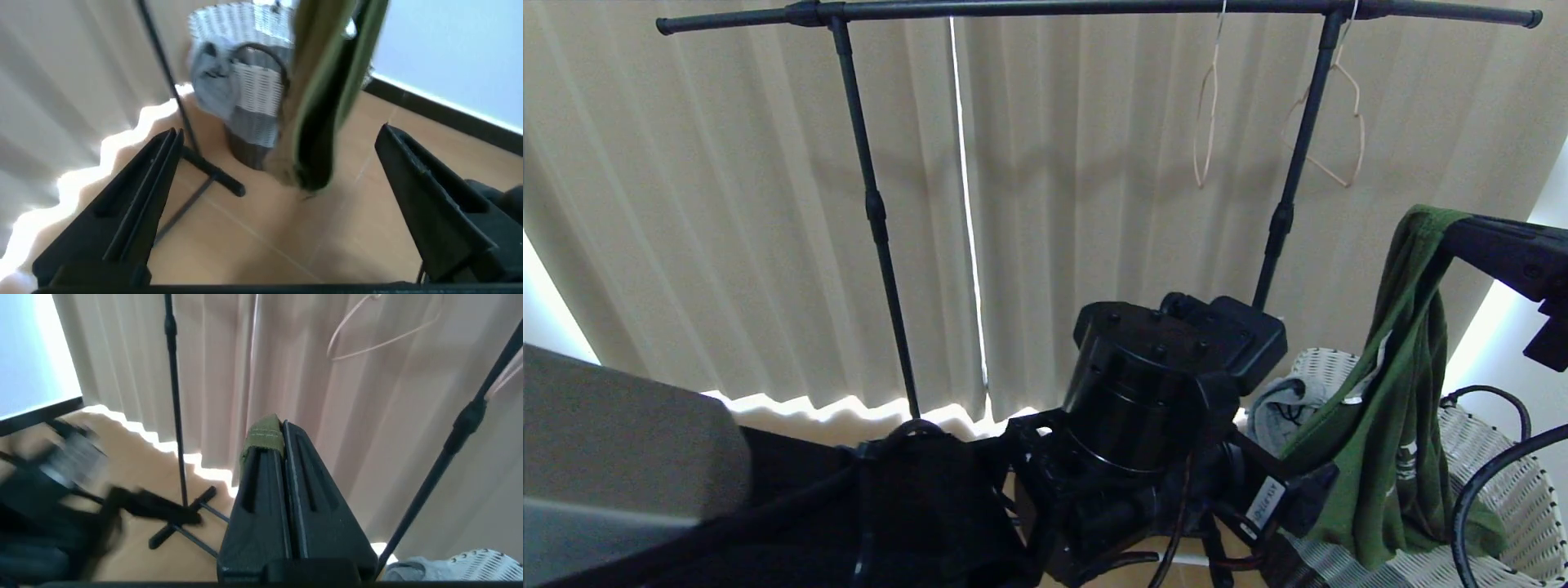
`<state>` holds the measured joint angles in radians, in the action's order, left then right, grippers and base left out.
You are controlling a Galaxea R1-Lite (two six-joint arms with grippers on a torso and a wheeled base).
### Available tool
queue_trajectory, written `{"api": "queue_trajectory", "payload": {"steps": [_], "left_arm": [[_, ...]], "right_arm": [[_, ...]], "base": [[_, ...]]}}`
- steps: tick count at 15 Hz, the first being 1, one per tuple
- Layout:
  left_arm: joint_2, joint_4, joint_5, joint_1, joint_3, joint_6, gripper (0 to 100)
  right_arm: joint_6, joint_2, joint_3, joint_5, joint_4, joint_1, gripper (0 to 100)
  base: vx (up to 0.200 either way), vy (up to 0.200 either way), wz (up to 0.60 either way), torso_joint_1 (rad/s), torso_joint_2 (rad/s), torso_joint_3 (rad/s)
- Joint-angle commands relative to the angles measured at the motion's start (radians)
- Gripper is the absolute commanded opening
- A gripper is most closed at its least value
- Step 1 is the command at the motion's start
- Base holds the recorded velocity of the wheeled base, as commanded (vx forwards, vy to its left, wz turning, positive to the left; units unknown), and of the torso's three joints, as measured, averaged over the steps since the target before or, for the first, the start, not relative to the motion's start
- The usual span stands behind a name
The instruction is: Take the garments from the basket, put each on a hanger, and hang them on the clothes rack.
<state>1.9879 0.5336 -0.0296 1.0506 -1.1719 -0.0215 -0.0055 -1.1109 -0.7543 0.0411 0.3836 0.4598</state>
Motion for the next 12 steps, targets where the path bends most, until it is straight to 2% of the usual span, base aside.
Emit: {"api": "queue_trajectory", "payload": {"steps": [1,3,6,9,10,12], "left_arm": [[0.123,0.000,-0.043,0.005,-0.084,0.000,100],[0.206,-0.001,-0.125,-0.011,-0.173,-0.002,100],[0.270,-0.006,-0.135,-0.024,-0.221,-0.002,100],[0.267,-0.003,-0.135,-0.041,-0.186,-0.005,100],[0.264,-0.003,-0.135,-0.040,-0.176,-0.011,0],[0.244,0.002,-0.136,-0.043,-0.138,-0.029,0]], "right_arm": [[-0.001,0.026,0.004,0.000,-0.002,0.013,0],[-0.001,0.049,0.009,0.000,-0.003,0.011,0],[0.001,0.066,0.010,0.002,-0.034,0.013,0],[0.022,0.068,0.015,0.002,-0.043,0.011,0],[0.022,0.068,0.016,0.002,-0.043,0.013,0],[0.025,0.063,0.023,0.002,-0.043,0.011,0]], "base": [[0.000,0.000,0.00,0.000,0.00,0.000],[0.000,0.000,0.00,0.000,0.00,0.000],[0.000,0.000,0.00,0.000,0.00,0.000],[0.000,0.000,0.00,0.000,0.00,0.000],[0.000,0.000,0.00,0.000,0.00,0.000],[0.000,0.000,0.00,0.000,0.00,0.000]]}}
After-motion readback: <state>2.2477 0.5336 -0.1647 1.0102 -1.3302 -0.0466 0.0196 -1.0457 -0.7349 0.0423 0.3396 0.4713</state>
